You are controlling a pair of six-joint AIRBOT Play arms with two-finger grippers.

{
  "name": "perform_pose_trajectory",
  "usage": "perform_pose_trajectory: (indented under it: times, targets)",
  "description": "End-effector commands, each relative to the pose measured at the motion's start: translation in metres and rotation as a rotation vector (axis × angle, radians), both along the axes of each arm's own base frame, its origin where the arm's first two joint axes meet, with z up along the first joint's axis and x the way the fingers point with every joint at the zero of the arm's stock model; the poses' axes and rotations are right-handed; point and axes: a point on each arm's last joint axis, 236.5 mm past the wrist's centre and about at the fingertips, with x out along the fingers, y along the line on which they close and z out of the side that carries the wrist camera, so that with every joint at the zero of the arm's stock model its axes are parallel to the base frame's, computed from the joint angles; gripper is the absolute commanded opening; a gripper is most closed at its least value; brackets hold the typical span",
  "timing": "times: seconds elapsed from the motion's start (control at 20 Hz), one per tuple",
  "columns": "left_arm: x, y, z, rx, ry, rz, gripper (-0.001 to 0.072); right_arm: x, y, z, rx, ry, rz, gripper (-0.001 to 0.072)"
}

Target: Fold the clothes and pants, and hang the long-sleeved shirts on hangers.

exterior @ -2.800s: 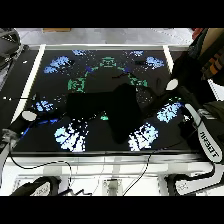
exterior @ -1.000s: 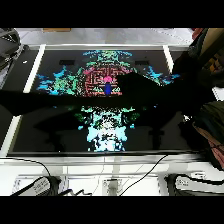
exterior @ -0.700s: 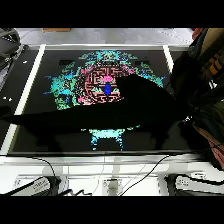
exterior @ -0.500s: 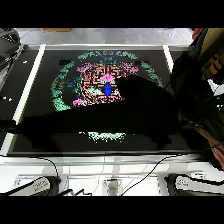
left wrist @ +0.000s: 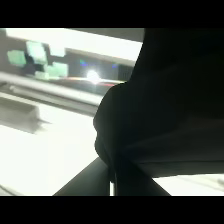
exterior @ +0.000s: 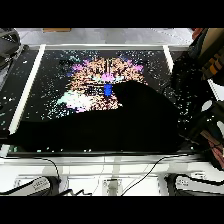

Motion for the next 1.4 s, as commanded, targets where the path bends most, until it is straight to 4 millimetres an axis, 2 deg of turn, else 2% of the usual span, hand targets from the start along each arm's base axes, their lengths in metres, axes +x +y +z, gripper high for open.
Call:
perform_pose_trajectory:
  times: [0.0, 0.2, 0.25, 0.3, 0.35, 0.4, 0.55, 0.65, 0.7, 0.8, 0.95, 1.05, 1.1, 1.15, 1.2, 1.25, 1.3, 1.35]
  targets:
    - [-0.021, 0.019, -0.003, 0.011, 0.013, 0.058, 0.0008, -0.022, -0.001, -0.006, -0.008, 0.073, 0.024, 0.0020]
    - [-0.028, 0.020, -0.012, -0.026, 0.006, 0.102, 0.0009, -0.023, -0.002, -0.006, -0.011, 0.075, 0.026, 0.0020]
    - [-0.027, 0.019, -0.014, -0.036, 0.003, 0.104, 0.0028, -0.023, -0.002, -0.006, -0.011, 0.074, 0.026, 0.0045]
    - [-0.026, 0.018, -0.016, -0.042, 0.002, 0.105, 0.0181, -0.023, -0.002, -0.006, -0.012, 0.074, 0.025, 0.0216]
    - [-0.026, 0.018, -0.016, -0.043, 0.004, 0.103, 0.0462, -0.023, -0.002, -0.006, -0.012, 0.074, 0.025, 0.0416]
    - [-0.026, 0.018, -0.017, -0.043, 0.005, 0.104, 0.0713, -0.022, -0.002, -0.006, -0.012, 0.074, 0.025, 0.0505]
    - [-0.026, 0.018, -0.017, -0.041, 0.005, 0.105, 0.0675, -0.020, -0.003, -0.006, -0.016, 0.067, 0.024, 0.0506]
    - [-0.025, 0.018, -0.016, -0.034, -0.016, 0.152, 0.0425, -0.010, -0.009, -0.002, -0.036, 0.034, 0.025, 0.0501]
    - [-0.021, 0.020, -0.015, -0.023, -0.038, 0.175, 0.0356, 0.000, -0.013, 0.001, -0.052, 0.006, 0.019, 0.0488]
    - [-0.004, 0.024, -0.008, 0.014, -0.114, 0.231, 0.0348, 0.026, -0.023, 0.011, -0.110, -0.068, -0.015, 0.0487]
    - [0.044, 0.015, 0.013, 0.044, -0.215, 0.169, 0.0349, 0.090, -0.049, 0.027, -0.223, -0.307, -0.054, 0.0486]
    - [0.094, -0.013, 0.027, 0.017, -0.315, 0.078, 0.0349, 0.149, -0.079, 0.034, -0.333, -0.560, -0.058, 0.0486]
    - [0.118, -0.035, 0.030, -0.021, -0.368, 0.036, 0.0351, 0.173, -0.093, 0.038, -0.385, -0.662, -0.085, 0.0469]
    - [0.140, -0.062, 0.031, -0.073, -0.415, -0.003, 0.0370, 0.189, -0.105, 0.040, -0.420, -0.728, -0.117, 0.0389]
    - [0.161, -0.094, 0.031, -0.131, -0.454, -0.048, 0.0372, 0.196, -0.114, 0.040, -0.436, -0.761, -0.146, 0.0369]
    - [0.178, -0.120, 0.031, -0.167, -0.481, -0.097, 0.0405, 0.202, -0.121, 0.039, -0.440, -0.787, -0.184, 0.0368]
    - [0.194, -0.145, 0.034, -0.183, -0.512, -0.158, 0.0512, 0.205, -0.126, 0.037, -0.427, -0.799, -0.225, 0.0369]
    - [0.208, -0.167, 0.038, -0.193, -0.540, -0.214, 0.0564, 0.207, -0.129, 0.034, -0.387, -0.805, -0.277, 0.0369]
